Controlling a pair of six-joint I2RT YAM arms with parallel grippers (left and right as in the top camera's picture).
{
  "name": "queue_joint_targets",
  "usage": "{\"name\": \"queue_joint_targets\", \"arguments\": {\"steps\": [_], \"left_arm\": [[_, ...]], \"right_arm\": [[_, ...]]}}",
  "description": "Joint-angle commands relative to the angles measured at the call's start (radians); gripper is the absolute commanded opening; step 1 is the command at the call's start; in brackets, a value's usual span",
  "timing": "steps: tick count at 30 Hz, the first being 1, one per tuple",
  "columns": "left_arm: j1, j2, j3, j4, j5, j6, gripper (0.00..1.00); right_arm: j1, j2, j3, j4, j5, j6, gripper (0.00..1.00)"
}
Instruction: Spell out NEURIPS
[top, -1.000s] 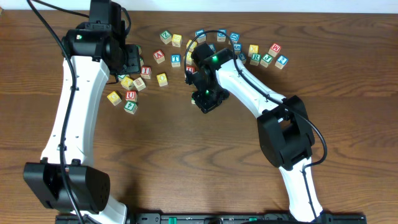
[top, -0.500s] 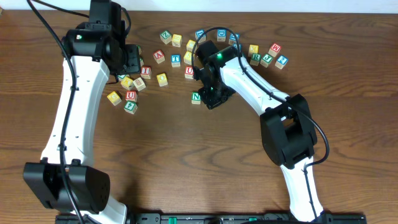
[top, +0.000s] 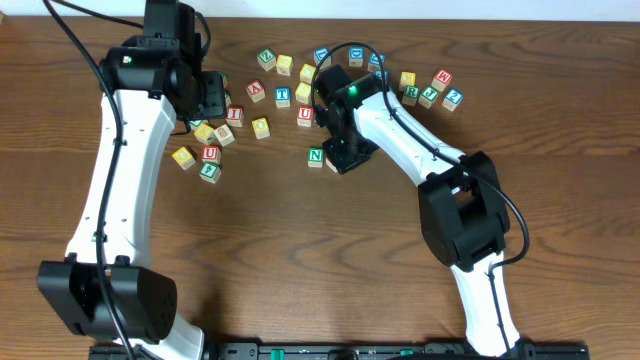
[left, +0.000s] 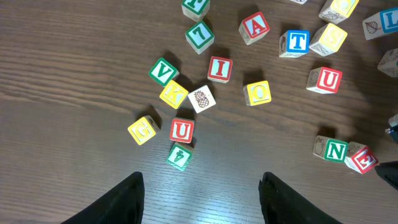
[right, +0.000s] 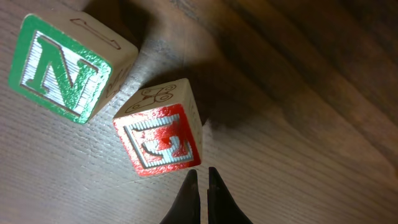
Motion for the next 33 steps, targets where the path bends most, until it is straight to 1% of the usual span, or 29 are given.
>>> {"name": "queue_joint_targets", "arguments": {"steps": [1, 7, 11, 14, 21, 27, 33], "left_arm": [[0.004, -0.011, 0.017, -0.002, -0.002, 0.01, 0.59], [0.004, -0.011, 0.017, -0.002, -0.002, 0.01, 0.59], [0.004, -0.011, 0.017, -0.002, -0.002, 0.01, 0.59], [0.004, -0.011, 0.017, -0.002, -0.002, 0.01, 0.59], [0.004, -0.011, 0.017, -0.002, -0.002, 0.01, 0.59], [0.004, -0.011, 0.017, -0.002, -0.002, 0.01, 0.59], [0.004, -0.011, 0.017, -0.002, -0.002, 0.01, 0.59]], "right_arm": [[-0.011, -0.001, -0.003, 0.008, 0.025, 0.014, 0.01], [-0.04, -0.001, -0.003, 0.04, 0.02, 0.018, 0.01], [-0.036, -0.004, 0.04, 0.036, -0.068, -0.022, 0.01], [-0.025, -0.02, 0.068, 0.035, -0.096, -0.025, 0.01], [0.011, -0.064, 0.073, 0.03, -0.189, -0.052, 0.01], [0.045, -0.056, 0.02, 0.036, -0.197, -0.054, 0.01], [0.042, -0.055, -0.051, 0.067, -0.196, -0.053, 0.01]]}}
